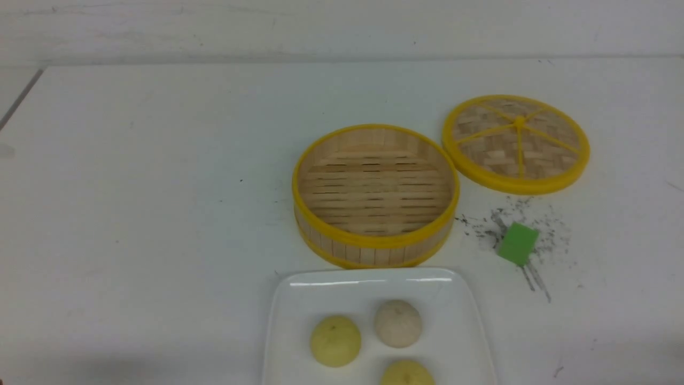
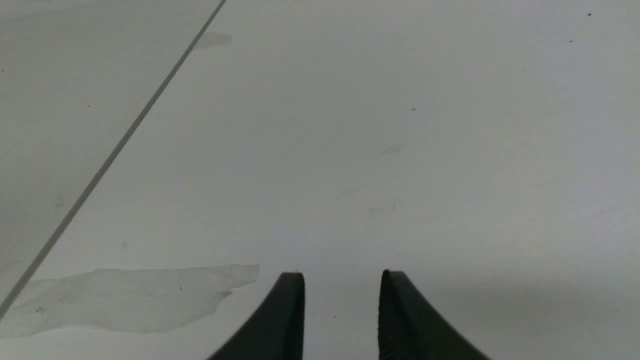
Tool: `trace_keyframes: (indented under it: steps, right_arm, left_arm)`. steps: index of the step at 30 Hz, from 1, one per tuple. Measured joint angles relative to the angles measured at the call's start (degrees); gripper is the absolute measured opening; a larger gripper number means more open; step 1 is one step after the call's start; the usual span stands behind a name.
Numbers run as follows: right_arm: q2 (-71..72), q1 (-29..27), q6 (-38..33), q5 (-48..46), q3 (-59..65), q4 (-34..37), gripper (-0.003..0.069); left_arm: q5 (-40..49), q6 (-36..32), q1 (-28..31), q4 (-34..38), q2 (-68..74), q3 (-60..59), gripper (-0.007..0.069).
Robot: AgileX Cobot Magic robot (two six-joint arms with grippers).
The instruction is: Put the steamed buns into the plate on the white tablecloth.
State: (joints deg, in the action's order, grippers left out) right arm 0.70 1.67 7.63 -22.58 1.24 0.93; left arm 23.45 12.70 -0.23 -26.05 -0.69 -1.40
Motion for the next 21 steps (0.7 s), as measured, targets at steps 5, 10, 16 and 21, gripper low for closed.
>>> trace_keyframes:
  steps: [5, 10, 16, 21]
  right_arm:
    - [0.0, -0.1, 0.0, 0.0, 0.0, 0.0, 0.0059]
    - [0.0, -0.1, 0.0, 0.0, 0.0, 0.0, 0.0065]
    - [0.0, -0.1, 0.0, 0.0, 0.0, 0.0, 0.0075]
    - [0.0, -0.1, 0.0, 0.0, 0.0, 0.0, 0.0082]
  left_arm:
    - [0.0, 0.0, 0.0, -0.1, 0.0, 0.0, 0.0240]
    - [0.0, 0.0, 0.0, -0.1, 0.0, 0.0, 0.0240]
    - [0.0, 0.0, 0.0, -0.1, 0.0, 0.0, 0.0240]
    - [0.0, 0.0, 0.0, -0.1, 0.0, 0.0, 0.0240]
